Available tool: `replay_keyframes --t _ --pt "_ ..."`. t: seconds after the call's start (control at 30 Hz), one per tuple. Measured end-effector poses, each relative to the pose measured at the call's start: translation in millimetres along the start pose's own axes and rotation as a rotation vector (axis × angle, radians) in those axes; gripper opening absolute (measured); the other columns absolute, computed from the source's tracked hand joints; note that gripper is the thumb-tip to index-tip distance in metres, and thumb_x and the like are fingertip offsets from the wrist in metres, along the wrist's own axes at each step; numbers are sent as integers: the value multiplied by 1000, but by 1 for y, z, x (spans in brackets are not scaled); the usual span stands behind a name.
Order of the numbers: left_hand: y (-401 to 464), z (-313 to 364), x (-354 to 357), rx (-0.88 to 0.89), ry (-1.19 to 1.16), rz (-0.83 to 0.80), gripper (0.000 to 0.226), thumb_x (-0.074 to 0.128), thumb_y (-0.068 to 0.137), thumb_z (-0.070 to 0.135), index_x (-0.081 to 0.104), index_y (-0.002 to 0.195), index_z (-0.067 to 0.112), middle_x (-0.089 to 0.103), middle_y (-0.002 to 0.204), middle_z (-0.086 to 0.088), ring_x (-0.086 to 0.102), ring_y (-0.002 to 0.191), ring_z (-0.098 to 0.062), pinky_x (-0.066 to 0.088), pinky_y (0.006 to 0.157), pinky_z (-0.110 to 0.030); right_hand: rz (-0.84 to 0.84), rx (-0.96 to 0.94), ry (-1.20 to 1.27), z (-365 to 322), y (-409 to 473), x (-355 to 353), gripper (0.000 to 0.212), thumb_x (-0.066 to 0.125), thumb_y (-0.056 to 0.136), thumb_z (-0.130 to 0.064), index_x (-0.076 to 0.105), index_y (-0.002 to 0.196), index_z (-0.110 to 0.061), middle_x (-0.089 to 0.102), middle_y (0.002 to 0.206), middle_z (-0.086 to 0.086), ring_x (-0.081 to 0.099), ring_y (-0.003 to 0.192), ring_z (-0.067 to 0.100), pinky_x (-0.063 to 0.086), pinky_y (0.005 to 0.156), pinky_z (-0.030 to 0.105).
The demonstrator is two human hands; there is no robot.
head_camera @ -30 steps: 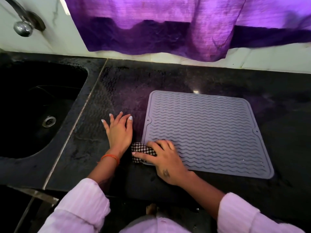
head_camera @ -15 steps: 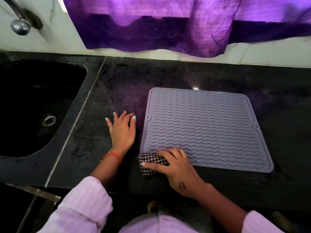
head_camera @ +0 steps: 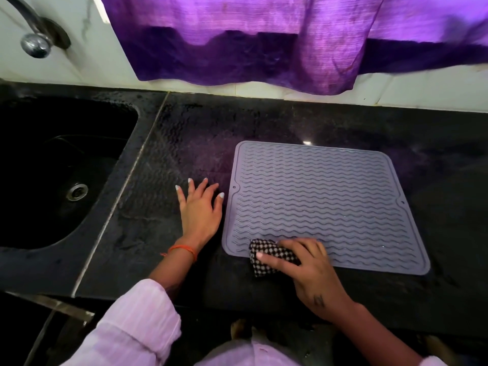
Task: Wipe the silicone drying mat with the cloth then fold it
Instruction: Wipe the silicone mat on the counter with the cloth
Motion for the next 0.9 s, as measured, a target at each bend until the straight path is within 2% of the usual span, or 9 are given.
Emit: replay_keyframes --t 0.07,0.23,0.4,0.57,0.63,0.7,0.8,0.9 --pt "1 4 0 19 11 5 39 45 97 32 53 132 17 39 148 -7 12 144 -32 -17 112 -41 19 48 -38 7 3 2 67 42 79 -8 42 135 -46 54 123 1 47 104 22 32 89 37" --pt "2 12 8 80 51 -18 40 45 97 30 51 134 17 38 148 -7 13 144 -33 -15 113 -44 13 14 -53 16 9 5 62 41 82 -9 45 133 -43 58 120 1 47 103 22 33 88 36" --pt "12 20 13 113 91 -28 42 41 98 30 46 138 18 35 150 -7 10 145 -32 -17 112 -42 27 72 -117 23 24 9 63 39 81 -10 41 135 -43 58 121 4 45 104 23 32 90 39" --pt "25 25 17 119 167 -30 44 39 99 31 42 140 18 33 152 -7 9 145 -33 -16 112 -46 76 43 -45 28 49 -3 58 38 82 -11 45 132 -41 58 119 3 47 104 22 32 87 37" --pt "31 24 18 97 195 -39 45 37 99 33 40 141 18 31 152 -7 8 145 -33 -17 111 -47 88 99 -60 35 64 -3 61 37 82 -10 42 134 -42 57 121 3 48 106 23 32 89 38" --pt "36 24 21 85 203 -52 47 36 99 37 40 142 18 30 153 -8 7 145 -32 -19 111 -46 32 115 -102 39 73 9 66 39 77 -10 40 135 -43 57 121 3 49 106 24 31 90 39" --pt "41 25 26 70 209 -73 55 36 97 48 39 142 18 30 153 -8 6 145 -31 -22 110 -44 -12 82 -84 44 78 17 69 53 74 -8 43 133 -42 59 118 2 48 102 22 34 86 38" --pt "45 23 30 56 211 -87 59 39 94 52 39 142 18 29 153 -7 5 145 -30 -21 110 -46 37 69 17 53 87 5 55 41 82 -13 50 130 -39 61 116 1 50 101 19 31 82 31"
Point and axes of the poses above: each hand's wrist, its own y-axis towards the middle knuckle, its own x-axis out of the palm, z = x × y, the point moved 5 cm from there along y, towards the middle knuckle
